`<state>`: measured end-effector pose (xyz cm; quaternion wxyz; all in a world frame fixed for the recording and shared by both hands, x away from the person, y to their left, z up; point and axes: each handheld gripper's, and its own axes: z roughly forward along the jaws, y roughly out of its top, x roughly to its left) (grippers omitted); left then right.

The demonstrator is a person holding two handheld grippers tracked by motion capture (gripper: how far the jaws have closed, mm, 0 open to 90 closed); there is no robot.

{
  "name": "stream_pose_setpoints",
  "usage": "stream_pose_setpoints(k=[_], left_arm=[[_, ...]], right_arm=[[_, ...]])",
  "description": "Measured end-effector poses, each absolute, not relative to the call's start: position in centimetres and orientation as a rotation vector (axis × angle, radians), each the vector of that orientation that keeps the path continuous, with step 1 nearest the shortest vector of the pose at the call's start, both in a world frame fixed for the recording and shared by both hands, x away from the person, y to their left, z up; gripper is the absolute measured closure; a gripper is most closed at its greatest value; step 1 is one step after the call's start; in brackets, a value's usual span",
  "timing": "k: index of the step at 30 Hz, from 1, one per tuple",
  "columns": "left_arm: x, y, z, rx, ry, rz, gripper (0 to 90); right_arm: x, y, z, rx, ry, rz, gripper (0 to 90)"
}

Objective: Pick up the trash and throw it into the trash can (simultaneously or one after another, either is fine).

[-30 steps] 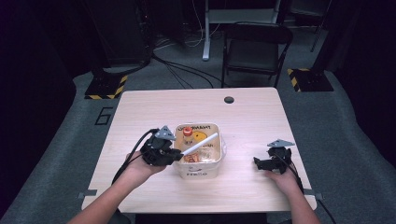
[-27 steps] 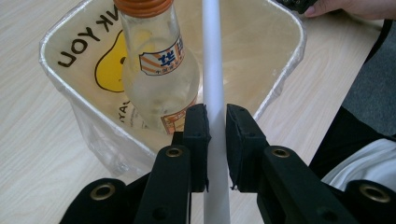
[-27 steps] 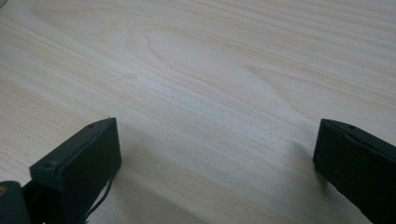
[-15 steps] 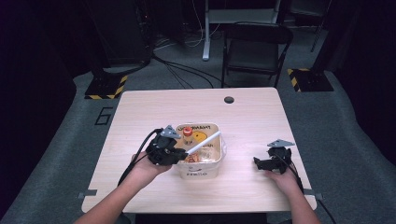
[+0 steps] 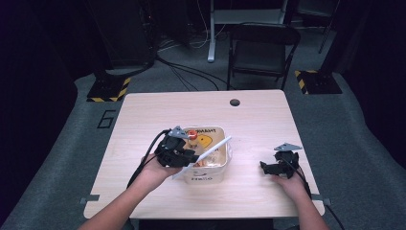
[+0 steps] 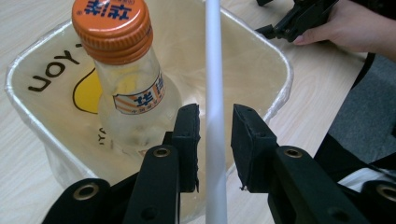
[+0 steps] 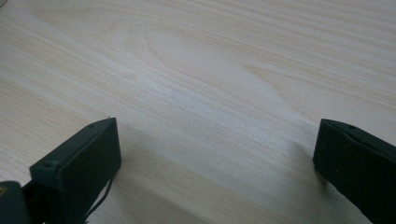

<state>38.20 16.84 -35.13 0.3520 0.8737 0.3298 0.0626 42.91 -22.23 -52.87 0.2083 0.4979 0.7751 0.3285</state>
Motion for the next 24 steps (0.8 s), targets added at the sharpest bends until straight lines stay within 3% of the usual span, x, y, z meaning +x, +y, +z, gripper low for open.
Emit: stream_pose_setpoints(k=[8, 24], left_arm=[[38.1, 16.2, -35.7, 2.337, 0.827, 0.191, 78.4], [36.9, 16.8, -36.1, 2.294, 0.893, 0.223, 79.4]], right_arm=[[42.9, -22.2, -52.9, 1.386, 2.157, 0.914, 0.0], [42.9, -22.2, -52.9, 1.386, 2.157, 0.914, 0.1]])
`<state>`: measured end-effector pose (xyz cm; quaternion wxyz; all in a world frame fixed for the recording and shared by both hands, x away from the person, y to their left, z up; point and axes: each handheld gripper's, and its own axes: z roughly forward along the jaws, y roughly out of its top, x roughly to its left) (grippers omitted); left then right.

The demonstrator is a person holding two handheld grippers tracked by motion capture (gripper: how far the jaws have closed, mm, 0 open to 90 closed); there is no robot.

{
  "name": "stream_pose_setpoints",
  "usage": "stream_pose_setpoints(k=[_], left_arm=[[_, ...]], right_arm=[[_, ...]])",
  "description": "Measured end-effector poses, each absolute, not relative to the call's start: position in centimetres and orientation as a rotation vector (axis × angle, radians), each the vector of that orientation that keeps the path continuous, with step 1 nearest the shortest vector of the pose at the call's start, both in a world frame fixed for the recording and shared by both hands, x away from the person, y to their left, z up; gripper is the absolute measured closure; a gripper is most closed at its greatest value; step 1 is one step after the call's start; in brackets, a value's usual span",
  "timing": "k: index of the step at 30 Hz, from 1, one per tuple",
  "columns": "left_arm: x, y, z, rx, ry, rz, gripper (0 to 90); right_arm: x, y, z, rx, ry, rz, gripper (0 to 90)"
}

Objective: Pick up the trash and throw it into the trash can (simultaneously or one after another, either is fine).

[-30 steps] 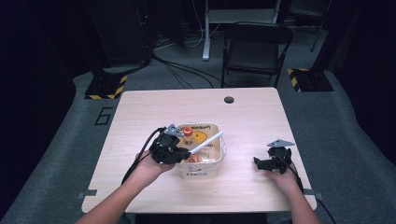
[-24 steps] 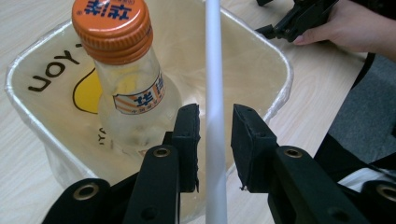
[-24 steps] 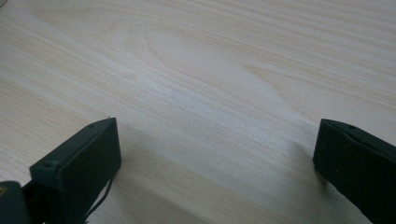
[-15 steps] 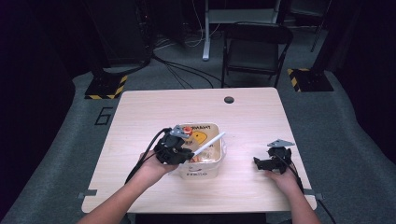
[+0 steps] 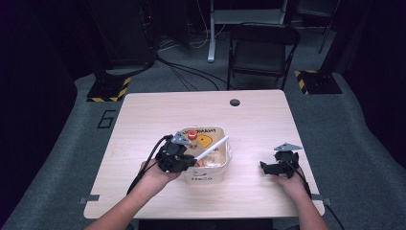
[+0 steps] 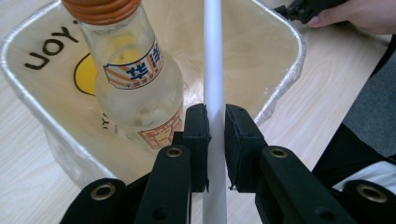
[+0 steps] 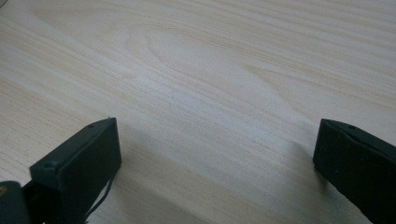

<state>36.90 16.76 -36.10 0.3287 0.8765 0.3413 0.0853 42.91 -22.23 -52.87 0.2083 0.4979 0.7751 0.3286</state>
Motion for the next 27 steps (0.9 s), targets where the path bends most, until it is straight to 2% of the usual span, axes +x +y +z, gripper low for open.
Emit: stream_pose_setpoints(k=[9, 27], left_arm=[[36.1, 16.7, -36.1, 2.229, 0.970, 0.212, 79.4], [35.9, 14.9, -35.5, 2.276, 1.087, 0.294, 78.7]], right_arm=[[43.0, -22.2, -52.9, 1.387, 2.163, 0.914, 0.1], [44.0, -21.1, -52.9, 1.364, 2.176, 0.916, 0.0]])
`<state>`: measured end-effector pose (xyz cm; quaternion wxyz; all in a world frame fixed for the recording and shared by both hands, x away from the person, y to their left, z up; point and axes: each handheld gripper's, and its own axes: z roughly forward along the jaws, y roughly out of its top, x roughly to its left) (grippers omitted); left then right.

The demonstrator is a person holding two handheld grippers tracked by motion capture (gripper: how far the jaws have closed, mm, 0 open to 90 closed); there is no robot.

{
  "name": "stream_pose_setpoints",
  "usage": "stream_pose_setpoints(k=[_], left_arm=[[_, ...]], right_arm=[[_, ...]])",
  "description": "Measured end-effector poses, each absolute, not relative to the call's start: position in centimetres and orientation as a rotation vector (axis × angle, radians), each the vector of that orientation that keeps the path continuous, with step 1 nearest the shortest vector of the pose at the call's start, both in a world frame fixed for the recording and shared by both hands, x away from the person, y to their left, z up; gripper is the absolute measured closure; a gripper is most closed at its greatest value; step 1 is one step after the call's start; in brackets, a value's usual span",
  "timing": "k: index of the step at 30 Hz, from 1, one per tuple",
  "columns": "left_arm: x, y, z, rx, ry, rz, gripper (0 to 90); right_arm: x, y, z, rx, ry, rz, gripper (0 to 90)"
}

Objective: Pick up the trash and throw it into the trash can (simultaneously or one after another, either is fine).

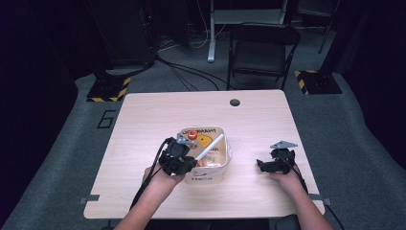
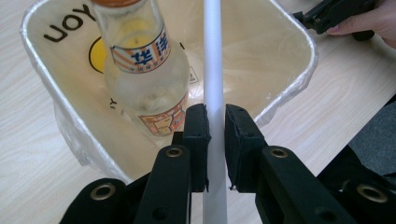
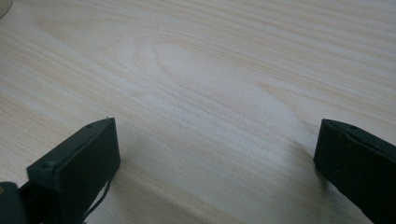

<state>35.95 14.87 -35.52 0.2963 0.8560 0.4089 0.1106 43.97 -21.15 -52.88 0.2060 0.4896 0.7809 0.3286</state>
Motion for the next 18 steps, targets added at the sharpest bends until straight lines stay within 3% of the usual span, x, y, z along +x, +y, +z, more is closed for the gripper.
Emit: stream_pose_setpoints(k=[9, 18], left_arm=[[35.7, 15.6, -33.9, 2.204, 1.021, 0.315, 55.6], [35.4, 21.0, -33.9, 2.127, 1.025, 0.409, 48.3]], right_arm=[[44.0, -21.0, -52.9, 1.360, 2.182, 0.922, 0.0], [43.7, -21.1, -52.9, 1.356, 2.191, 0.924, 0.0]])
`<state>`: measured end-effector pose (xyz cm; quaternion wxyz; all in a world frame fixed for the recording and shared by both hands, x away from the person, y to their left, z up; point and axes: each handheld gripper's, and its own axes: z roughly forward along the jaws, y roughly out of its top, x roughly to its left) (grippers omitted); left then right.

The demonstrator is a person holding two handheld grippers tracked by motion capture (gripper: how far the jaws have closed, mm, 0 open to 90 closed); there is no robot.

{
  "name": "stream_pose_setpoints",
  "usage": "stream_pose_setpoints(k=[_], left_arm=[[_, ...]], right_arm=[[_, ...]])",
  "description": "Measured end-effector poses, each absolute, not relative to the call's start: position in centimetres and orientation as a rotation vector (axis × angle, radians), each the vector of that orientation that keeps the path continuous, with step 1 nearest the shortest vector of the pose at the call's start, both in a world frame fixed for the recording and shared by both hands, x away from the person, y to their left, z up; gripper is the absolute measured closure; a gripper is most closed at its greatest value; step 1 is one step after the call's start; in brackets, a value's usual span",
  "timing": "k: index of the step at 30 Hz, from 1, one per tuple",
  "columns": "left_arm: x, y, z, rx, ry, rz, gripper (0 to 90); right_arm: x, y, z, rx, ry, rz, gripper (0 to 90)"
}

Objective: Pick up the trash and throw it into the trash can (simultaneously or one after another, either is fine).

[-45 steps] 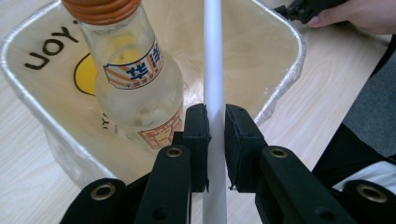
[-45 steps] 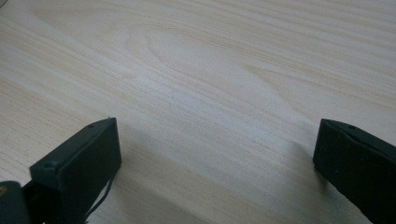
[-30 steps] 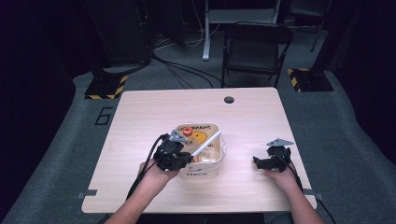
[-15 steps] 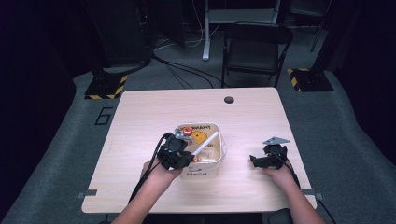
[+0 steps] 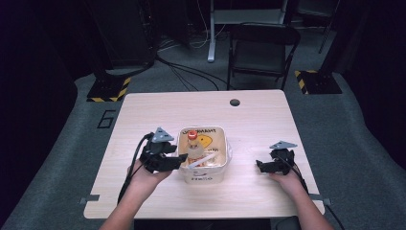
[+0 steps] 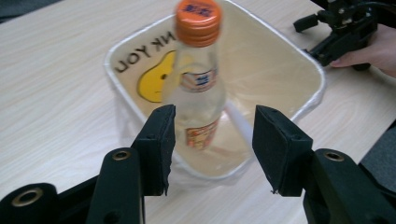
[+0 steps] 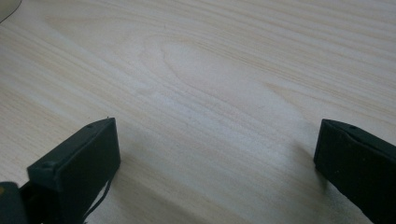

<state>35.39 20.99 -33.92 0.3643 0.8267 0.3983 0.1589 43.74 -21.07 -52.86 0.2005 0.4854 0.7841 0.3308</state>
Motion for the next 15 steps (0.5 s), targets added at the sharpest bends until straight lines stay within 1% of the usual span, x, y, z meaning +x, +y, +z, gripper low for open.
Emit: stream_pose_setpoints(k=[3, 9, 15], left_arm=[[35.3, 22.6, -34.1, 2.103, 1.027, 0.461, 46.6], [35.7, 25.0, -35.2, 2.092, 1.036, 0.473, 44.6], [36.0, 26.1, -36.4, 2.094, 1.009, 0.509, 41.2]], right_arm=[[43.7, -21.1, -52.9, 1.350, 2.194, 0.923, 0.0], [43.7, -21.1, -52.9, 1.349, 2.190, 0.927, 0.0], [43.6, -21.1, -52.9, 1.346, 2.196, 0.926, 0.0]])
